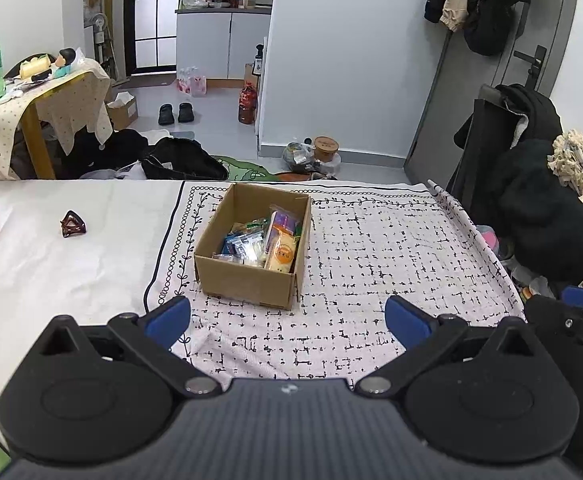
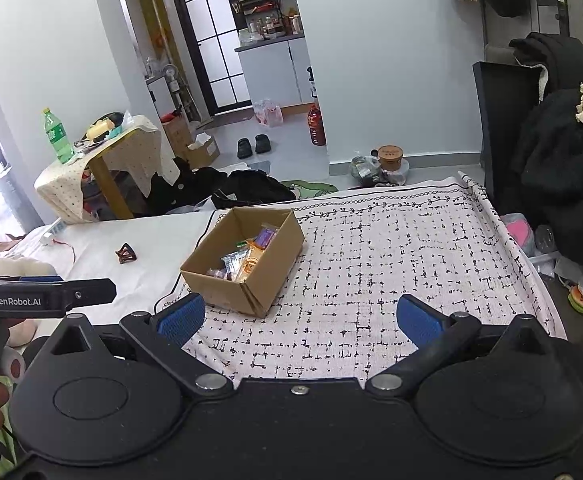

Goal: Organize snacks

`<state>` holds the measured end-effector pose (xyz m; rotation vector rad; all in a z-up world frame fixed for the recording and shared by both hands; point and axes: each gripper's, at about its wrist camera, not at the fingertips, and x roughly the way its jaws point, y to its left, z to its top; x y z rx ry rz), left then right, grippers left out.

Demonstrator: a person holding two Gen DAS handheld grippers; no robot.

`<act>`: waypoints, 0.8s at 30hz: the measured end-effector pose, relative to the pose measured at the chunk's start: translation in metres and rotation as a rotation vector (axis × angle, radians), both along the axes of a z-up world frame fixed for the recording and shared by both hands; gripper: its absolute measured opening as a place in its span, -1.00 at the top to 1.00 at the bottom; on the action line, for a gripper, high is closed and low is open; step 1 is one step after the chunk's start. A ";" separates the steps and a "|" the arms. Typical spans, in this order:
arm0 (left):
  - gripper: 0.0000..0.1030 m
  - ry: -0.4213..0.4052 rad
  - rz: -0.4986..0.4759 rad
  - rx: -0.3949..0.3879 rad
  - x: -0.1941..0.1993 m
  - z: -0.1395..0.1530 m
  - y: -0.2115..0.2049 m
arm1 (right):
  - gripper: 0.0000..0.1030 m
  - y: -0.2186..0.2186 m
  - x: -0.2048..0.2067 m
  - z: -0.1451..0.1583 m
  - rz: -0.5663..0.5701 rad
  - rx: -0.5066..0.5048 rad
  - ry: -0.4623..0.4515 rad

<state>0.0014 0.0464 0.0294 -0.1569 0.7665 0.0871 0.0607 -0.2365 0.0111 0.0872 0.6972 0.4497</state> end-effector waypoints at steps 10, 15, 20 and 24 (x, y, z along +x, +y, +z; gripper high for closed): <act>-1.00 0.000 -0.017 -0.003 0.000 0.000 -0.006 | -1.00 -0.001 0.000 0.001 -0.004 -0.013 0.000; -1.00 0.005 -0.029 -0.004 0.000 -0.001 -0.009 | -1.00 0.000 0.000 0.002 -0.002 -0.019 0.000; -1.00 0.007 -0.034 -0.004 -0.001 -0.001 -0.010 | -1.00 0.001 -0.001 0.003 -0.001 -0.019 -0.002; -1.00 0.009 -0.035 -0.003 -0.002 -0.001 -0.010 | -1.00 0.002 -0.001 0.002 -0.004 -0.023 0.000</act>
